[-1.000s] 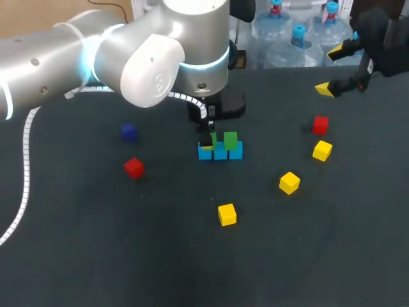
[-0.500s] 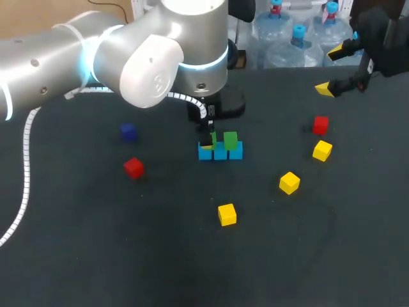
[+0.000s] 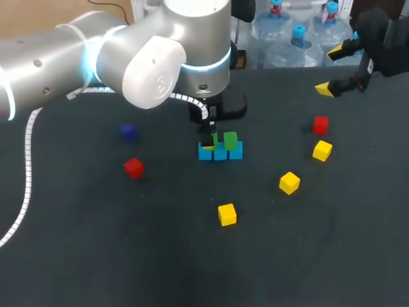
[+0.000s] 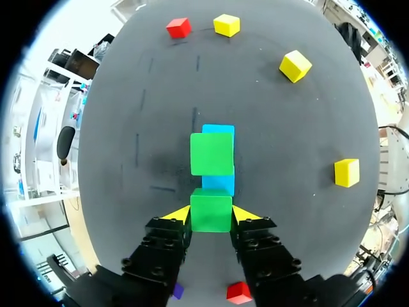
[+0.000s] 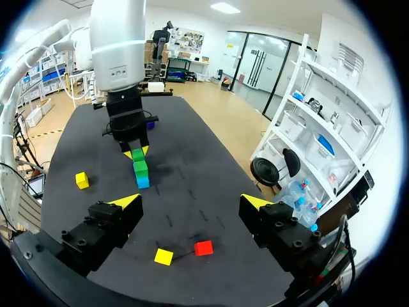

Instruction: Place the blue cubes, place green cubes on the blue cubes, place the yellow cubes on the green cubes, then place the red cubes on the yellow cubes, and place purple cube on the red cubes.

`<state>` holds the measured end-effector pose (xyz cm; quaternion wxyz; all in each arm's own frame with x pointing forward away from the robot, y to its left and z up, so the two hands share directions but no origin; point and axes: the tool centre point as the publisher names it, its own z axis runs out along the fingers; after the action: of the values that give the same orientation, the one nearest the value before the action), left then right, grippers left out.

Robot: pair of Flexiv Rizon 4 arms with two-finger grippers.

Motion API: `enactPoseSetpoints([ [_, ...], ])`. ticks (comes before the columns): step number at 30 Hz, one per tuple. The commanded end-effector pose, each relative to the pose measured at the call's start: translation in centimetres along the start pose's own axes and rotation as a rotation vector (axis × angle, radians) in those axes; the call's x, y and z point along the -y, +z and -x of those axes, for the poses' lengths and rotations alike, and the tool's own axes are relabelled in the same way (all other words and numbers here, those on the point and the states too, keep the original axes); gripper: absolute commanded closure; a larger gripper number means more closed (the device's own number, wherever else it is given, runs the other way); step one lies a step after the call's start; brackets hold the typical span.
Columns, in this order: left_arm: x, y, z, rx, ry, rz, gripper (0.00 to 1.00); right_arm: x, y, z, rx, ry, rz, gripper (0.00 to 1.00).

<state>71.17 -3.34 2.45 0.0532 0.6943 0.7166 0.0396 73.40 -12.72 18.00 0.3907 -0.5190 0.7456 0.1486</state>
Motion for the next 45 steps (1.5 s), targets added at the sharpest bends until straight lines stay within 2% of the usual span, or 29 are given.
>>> enactPoseSetpoints([
  [1, -0.44, 0.39, 0.34, -0.010, 0.003, -0.010, 0.80, 0.03, 0.07, -0.01, 0.001, 0.000, 0.000, 0.00],
  [5, -0.44, 0.49, 0.34, -0.018, 0.007, -0.013, 0.56, 0.03, 0.07, -0.01, 0.001, 0.000, 0.000, 0.00],
  [9, -0.43, 0.54, 0.23, -0.024, 0.003, -0.016, 0.51, 0.03, 0.07, -0.01, 0.001, 0.000, 0.000, 0.00],
  [12, -0.44, 0.56, 0.18, -0.026, 0.001, -0.018, 0.19, 0.03, 0.07, -0.01, 0.001, 0.000, 0.000, 0.00],
  [14, -0.46, 0.55, 0.14, -0.026, 0.001, -0.018, 0.14, 0.03, 0.07, -0.01, 0.001, 0.000, 0.000, 0.00],
  [16, -0.48, 0.50, 0.10, -0.026, 0.001, -0.017, 0.04, 0.03, 0.07, -0.01, 0.001, 0.000, 0.000, 0.00],
  [17, -0.51, 0.50, 0.08, -0.024, 0.000, -0.017, 0.02, 0.03, 0.07, -0.01, 0.001, 0.000, 0.000, 0.00],
  [20, -0.62, 0.30, 0.04, -0.018, 0.000, -0.016, 0.06, 0.03, 0.07, -0.01, 0.001, 0.000, 0.000, 0.00],
  [22, -0.70, 0.18, 0.02, -0.010, -0.004, -0.014, 0.13, 0.03, 0.07, -0.01, 0.001, 0.000, 0.000, 0.00],
  [24, -0.74, 0.15, 0.01, -0.007, -0.006, -0.014, 0.26, 0.03, 0.07, -0.01, 0.001, 0.000, 0.000, 0.00],
  [25, -0.74, 0.14, 0.01, -0.005, -0.007, -0.014, 0.36, 0.03, 0.07, -0.01, 0.001, 0.000, 0.000, 0.00],
  [28, -0.71, 0.09, 0.03, -0.002, -0.005, -0.016, 0.45, 0.03, 0.07, -0.01, 0.001, 0.000, 0.000, 0.00],
  [41, -0.38, 0.03, 0.06, -0.002, 0.007, -0.016, 0.49, 0.03, 0.07, -0.01, 0.001, 0.000, 0.000, 0.00],
  [45, -0.37, 0.02, -0.05, -0.004, 0.007, -0.015, 0.54, 0.03, 0.07, -0.01, 0.001, 0.000, 0.000, 0.00],
])
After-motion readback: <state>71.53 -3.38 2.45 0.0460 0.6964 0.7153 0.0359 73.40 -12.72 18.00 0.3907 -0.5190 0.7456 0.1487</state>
